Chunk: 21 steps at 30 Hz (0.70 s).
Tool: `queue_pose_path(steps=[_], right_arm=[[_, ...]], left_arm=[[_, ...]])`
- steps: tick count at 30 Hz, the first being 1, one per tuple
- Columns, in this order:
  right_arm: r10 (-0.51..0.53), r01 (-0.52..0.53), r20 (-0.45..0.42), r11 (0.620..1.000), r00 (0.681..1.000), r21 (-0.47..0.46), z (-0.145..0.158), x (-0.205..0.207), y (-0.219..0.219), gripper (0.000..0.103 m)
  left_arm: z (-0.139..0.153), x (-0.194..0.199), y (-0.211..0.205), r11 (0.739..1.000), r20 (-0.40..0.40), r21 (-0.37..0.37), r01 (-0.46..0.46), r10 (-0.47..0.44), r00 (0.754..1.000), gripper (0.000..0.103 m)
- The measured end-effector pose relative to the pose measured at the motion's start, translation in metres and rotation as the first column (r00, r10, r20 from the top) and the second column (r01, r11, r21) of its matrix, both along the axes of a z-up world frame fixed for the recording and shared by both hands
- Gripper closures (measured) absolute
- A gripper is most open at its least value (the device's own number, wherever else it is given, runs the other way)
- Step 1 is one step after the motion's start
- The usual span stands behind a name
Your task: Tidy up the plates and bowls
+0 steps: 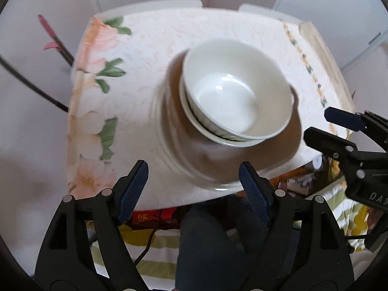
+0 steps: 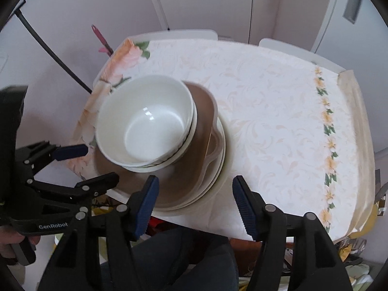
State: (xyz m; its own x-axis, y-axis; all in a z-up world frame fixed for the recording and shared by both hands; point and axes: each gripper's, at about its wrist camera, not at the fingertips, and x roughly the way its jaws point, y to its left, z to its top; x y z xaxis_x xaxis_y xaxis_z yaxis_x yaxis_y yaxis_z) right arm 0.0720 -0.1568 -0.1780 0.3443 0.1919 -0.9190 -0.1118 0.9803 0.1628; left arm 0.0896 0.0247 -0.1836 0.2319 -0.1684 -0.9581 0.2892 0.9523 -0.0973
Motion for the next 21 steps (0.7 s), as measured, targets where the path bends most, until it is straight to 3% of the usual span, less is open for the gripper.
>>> queue_pose_path(steps=[4, 6, 8, 9, 10, 13, 15, 17, 21], right_arm=[[-0.034, 0.034, 0.113, 0.999, 0.993, -0.004, 0.039, -0.022, -0.004, 0.041], [-0.062, 0.063, 0.191, 0.998, 0.980, 0.000, 0.063, -0.036, -0.007, 0.016], [-0.097, 0.099, 0.269, 0.995, 0.958, 0.009, 0.085, -0.051, -0.011, 0.008], [-0.119, 0.122, 0.312, 0.992, 0.942, 0.009, 0.098, -0.062, -0.014, 0.003], [-0.131, 0.138, 0.345, 0.990, 0.929, 0.005, 0.108, -0.070, -0.015, 0.001], [-0.152, 0.187, 0.470, 0.982, 0.869, -0.028, 0.143, -0.100, -0.016, 0.001], [-0.159, 0.216, 0.540, 0.975, 0.826, -0.043, 0.161, -0.120, -0.017, 0.001], [-0.164, 0.250, 0.602, 0.966, 0.782, -0.060, 0.176, -0.141, -0.016, 0.001], [-0.170, 0.294, 0.668, 0.953, 0.725, -0.076, 0.190, -0.169, -0.018, 0.001]], left_arm=[[0.047, -0.023, 0.010, 0.998, 0.149, -0.020, -0.052, 0.055, 0.987, 0.028], [0.073, -0.038, 0.013, 0.996, 0.247, -0.029, -0.080, 0.085, 0.965, 0.028], [0.110, -0.061, 0.016, 0.994, 0.400, -0.037, -0.106, 0.112, 0.910, 0.025], [0.123, -0.072, 0.016, 0.993, 0.456, -0.039, -0.113, 0.118, 0.882, 0.015], [0.141, -0.086, 0.016, 0.991, 0.532, -0.036, -0.130, 0.129, 0.837, 0.000], [0.176, -0.122, 0.013, 0.989, 0.678, -0.043, -0.144, 0.135, 0.722, 0.000], [0.190, -0.137, 0.013, 0.987, 0.710, -0.057, -0.151, 0.146, 0.689, 0.000], [0.199, -0.149, 0.015, 0.985, 0.716, -0.094, -0.147, 0.169, 0.677, 0.000], [0.212, -0.172, 0.023, 0.978, 0.729, -0.172, -0.122, 0.210, 0.652, 0.000]])
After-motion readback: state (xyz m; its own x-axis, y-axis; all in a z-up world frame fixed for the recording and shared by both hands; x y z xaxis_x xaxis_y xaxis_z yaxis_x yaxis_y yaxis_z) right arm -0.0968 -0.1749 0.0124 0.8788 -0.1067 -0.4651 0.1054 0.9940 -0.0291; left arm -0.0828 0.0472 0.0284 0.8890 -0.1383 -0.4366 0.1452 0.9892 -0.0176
